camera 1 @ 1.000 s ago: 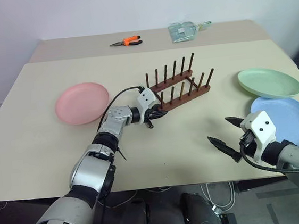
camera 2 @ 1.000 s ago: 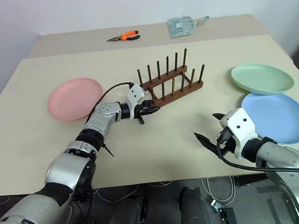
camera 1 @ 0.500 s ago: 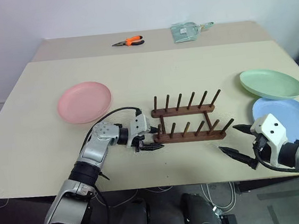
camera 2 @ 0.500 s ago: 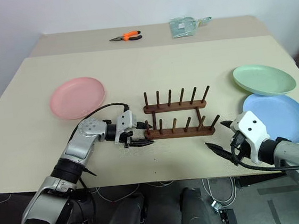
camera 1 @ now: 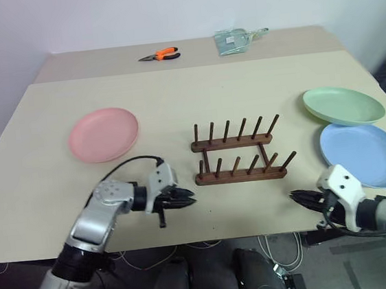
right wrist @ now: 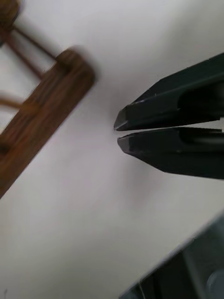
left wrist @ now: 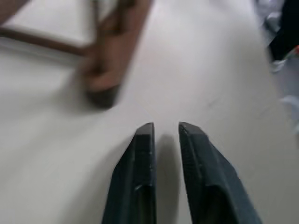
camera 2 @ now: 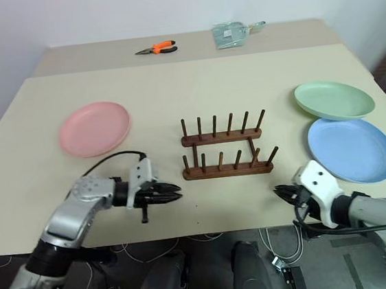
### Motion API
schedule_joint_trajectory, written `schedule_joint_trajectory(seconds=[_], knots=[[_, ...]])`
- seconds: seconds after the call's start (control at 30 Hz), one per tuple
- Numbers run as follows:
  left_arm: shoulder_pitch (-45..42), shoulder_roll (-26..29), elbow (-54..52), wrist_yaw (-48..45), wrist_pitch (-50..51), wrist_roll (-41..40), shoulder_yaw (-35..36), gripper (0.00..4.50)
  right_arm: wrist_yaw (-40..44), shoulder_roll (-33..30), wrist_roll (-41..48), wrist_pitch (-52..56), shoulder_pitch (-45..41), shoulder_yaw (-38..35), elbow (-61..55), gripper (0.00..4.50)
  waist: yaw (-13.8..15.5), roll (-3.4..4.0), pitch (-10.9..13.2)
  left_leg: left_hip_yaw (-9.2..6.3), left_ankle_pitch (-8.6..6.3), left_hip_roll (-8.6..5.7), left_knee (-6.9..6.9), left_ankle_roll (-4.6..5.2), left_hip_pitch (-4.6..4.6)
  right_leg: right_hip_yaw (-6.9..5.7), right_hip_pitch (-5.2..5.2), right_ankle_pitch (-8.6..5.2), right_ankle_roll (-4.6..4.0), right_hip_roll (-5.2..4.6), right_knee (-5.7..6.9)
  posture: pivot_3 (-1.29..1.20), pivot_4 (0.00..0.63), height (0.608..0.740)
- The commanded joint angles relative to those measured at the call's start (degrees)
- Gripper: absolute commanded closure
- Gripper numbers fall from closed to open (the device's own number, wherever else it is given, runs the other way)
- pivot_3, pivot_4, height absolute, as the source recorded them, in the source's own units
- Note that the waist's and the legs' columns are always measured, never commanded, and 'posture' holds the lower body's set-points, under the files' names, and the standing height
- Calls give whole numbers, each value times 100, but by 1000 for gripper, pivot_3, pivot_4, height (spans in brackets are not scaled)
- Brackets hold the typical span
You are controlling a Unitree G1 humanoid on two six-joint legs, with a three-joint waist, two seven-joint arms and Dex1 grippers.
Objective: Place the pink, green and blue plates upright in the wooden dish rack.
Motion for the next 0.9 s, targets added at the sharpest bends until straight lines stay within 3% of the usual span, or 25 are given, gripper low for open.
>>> schedule_joint_trajectory(seconds=[0.03, 0.23, 0.53, 0.57, 0.63, 0.7, 0.8, 0.83, 0.9], knots=[[-156, -411, -7, 881, -103, 438, -261, 3422, -427, 166, -560, -242, -376, 455, 383, 4500, -6, -3, 0, 0, 0, -3, 0, 0, -1, 0, 2, 0, 0, -1, -2, 0, 150, 740], [-523, -1163, 1001, 2604, -193, 1314, -319, 3422, -1217, 572, -1492, -533, -1655, 1164, 1483, 4500, -34, -11, -8, 7, 1, -7, -1, 0, 10, 1, 1, 4, -1, 4, 7, 0, 150, 740], [-783, -1208, 1537, 2881, -443, 1309, -190, 3422, -1274, 893, -1677, -952, -2796, 1297, 2592, 4500, -32, -7, -13, 4, 3, -10, -2, -2, 8, 1, -5, 18, 14, 6, 12, 0, 150, 740], [-770, -1187, 1515, 2867, -403, 1230, -94, 3468, -1112, 875, -1531, -890, -2770, 1253, 2502, 4257, -32, -6, -14, 3, 3, -10, -3, -2, 8, 0, -5, 19, 13, 6, 12, 0, 150, 740], [-679, -1052, 1277, 2692, -379, 928, 213, 2920, -755, 832, -1197, -794, -2657, 1171, 2154, 3715, -49, -6, -14, 2, 3, -10, -4, -1, 8, 1, -5, 21, 10, 7, 12, 0, 150, 740], [-594, -903, 883, 2580, -265, 336, 953, 2185, -453, 772, -921, -728, -2520, 1122, 1721, 2809, -101, -3, -12, 2, 3, -7, -8, -1, 9, 1, -8, 18, 14, 9, 13, 0, 150, 740], [-1062, -721, 1050, 3680, 4, -54, 2588, 714, -192, 698, -742, -652, -2384, 1198, 1263, 1311, -141, -4, -2, -10, 3, -3, -12, -2, 4, -4, -18, 17, 16, 12, 21, 0, 150, 740], [-1208, -689, 1164, 3962, 104, -118, 2923, 214, -149, 692, -710, -625, -2370, 1220, 1203, 1257, -142, -8, 0, -14, 3, -3, -10, -2, 4, -6, -17, 17, 17, 14, 22, 0, 150, 740], [-1635, -576, 1467, 4978, 367, 50, 3598, 94, -41, 692, -688, -646, -2369, 1332, 1180, 1257, -144, -14, -3, -19, 4, -6, -7, -4, 6, -11, -12, 17, 19, 14, 22, 0, 150, 740]])
